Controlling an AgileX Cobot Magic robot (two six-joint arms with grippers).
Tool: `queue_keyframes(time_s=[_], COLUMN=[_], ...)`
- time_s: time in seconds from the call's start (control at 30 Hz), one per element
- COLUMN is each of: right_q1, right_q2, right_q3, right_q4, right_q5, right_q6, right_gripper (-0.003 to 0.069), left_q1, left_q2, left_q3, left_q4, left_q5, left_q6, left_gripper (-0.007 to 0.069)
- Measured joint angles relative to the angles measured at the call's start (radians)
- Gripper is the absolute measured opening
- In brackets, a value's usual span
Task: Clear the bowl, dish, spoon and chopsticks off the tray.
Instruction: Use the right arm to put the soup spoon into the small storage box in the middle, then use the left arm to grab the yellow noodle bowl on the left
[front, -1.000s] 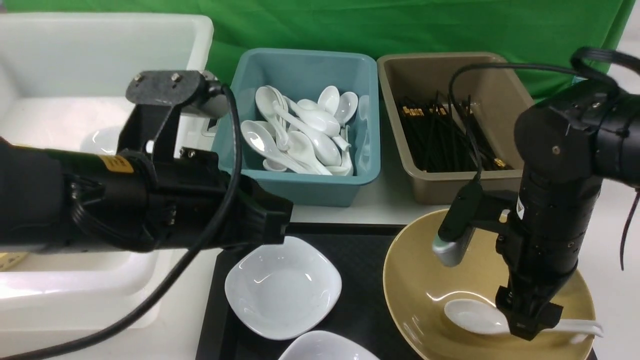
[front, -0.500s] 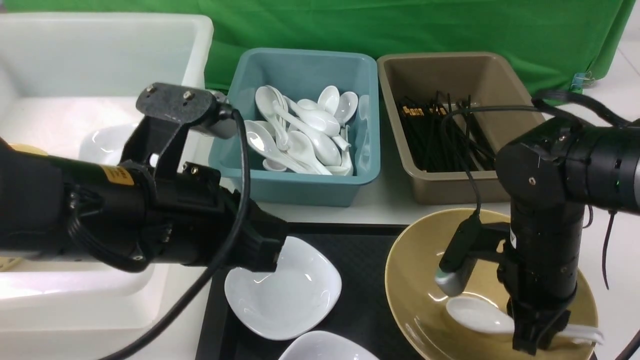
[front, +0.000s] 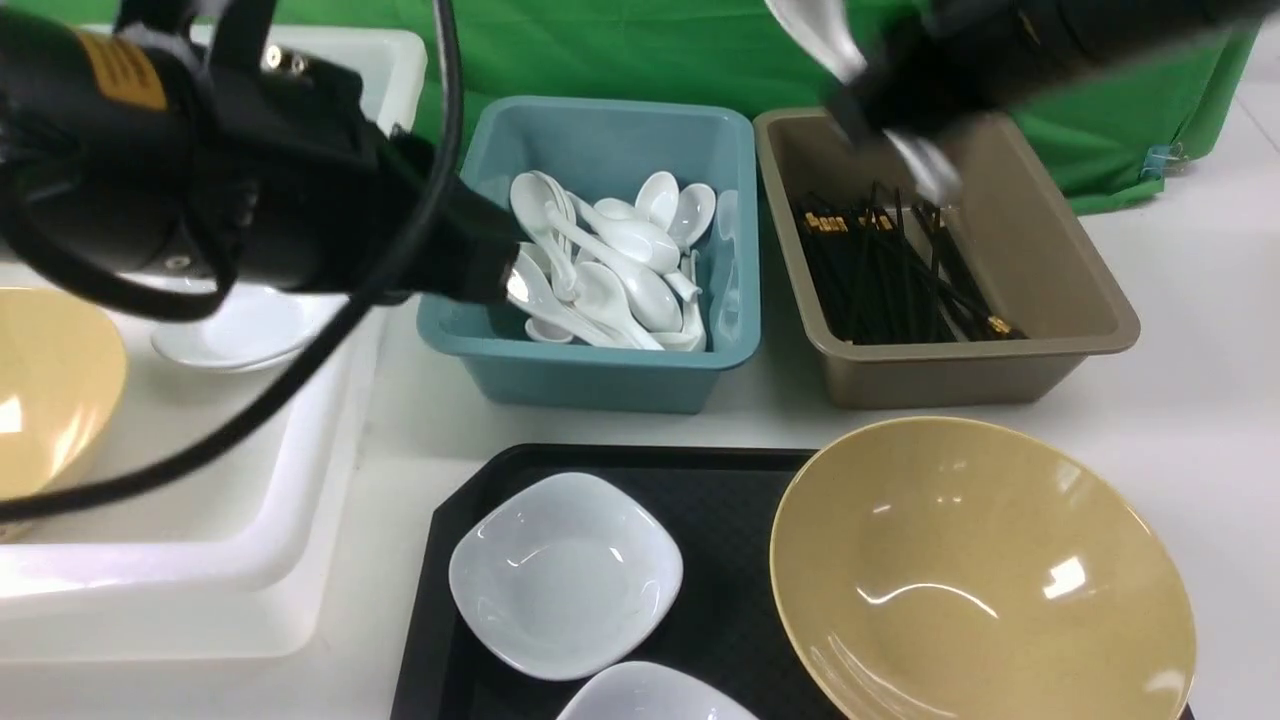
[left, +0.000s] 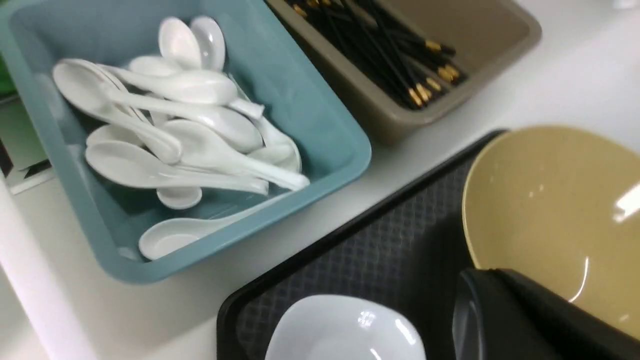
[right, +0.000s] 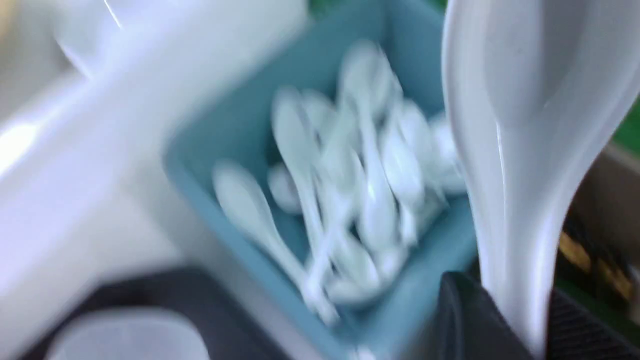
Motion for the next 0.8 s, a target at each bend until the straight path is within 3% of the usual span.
queue_keyframes(time_s=[0.3, 0.43, 0.5, 0.6, 0.67, 0.7, 0.73, 0.77, 0.8], right_q1=[0.000, 0.000, 0.000, -0.002, -0.006, -0.010, -0.011, -0.025, -0.040], right_q2=[0.458, 0.527, 0.526, 0.496, 0.457, 0.435, 0.428, 0.370, 0.324], right_q3=[-0.293, -0.364, -0.381, -0.411, -0.445, -0.462, -0.462, -0.470, -0.459], right_q4=[0.074, 0.077, 0.077, 0.064, 0.015, -0.013, -0.020, -0.076, -0.099], right_q5=[-0.016, -0.015, 0.004, 0.113, 0.251, 0.315, 0.330, 0.416, 0.440], right_q6=[0.068, 0.087, 0.103, 0.106, 0.112, 0.110, 0.110, 0.107, 0.107], right_gripper=[0.0130, 0.0316, 0.0479, 0.0567, 0.0518, 0.0447, 0.0447, 0.0272, 0.0168], left_q1=[0.000, 0.000, 0.000, 0.000, 0.000, 0.000, 0.000, 0.000, 0.000], left_q2=[0.001, 0.001, 0.001, 0.001, 0.001, 0.001, 0.001, 0.002, 0.002], left_q3=[0.050, 0.050, 0.050, 0.050, 0.050, 0.050, 0.050, 0.050, 0.050], left_q4=[0.010, 0.010, 0.003, -0.002, -0.015, -0.021, -0.023, -0.032, -0.039], left_q5=[0.087, 0.099, 0.090, 0.074, 0.073, 0.073, 0.073, 0.074, 0.073], left_q6=[-0.113, -0.128, -0.134, -0.136, -0.139, -0.139, -0.139, -0.139, -0.139], left_gripper=[-0.0006, -0.0006, -0.0006, -0.0006, -0.0006, -0.0006, -0.0006, -0.0006, -0.0006])
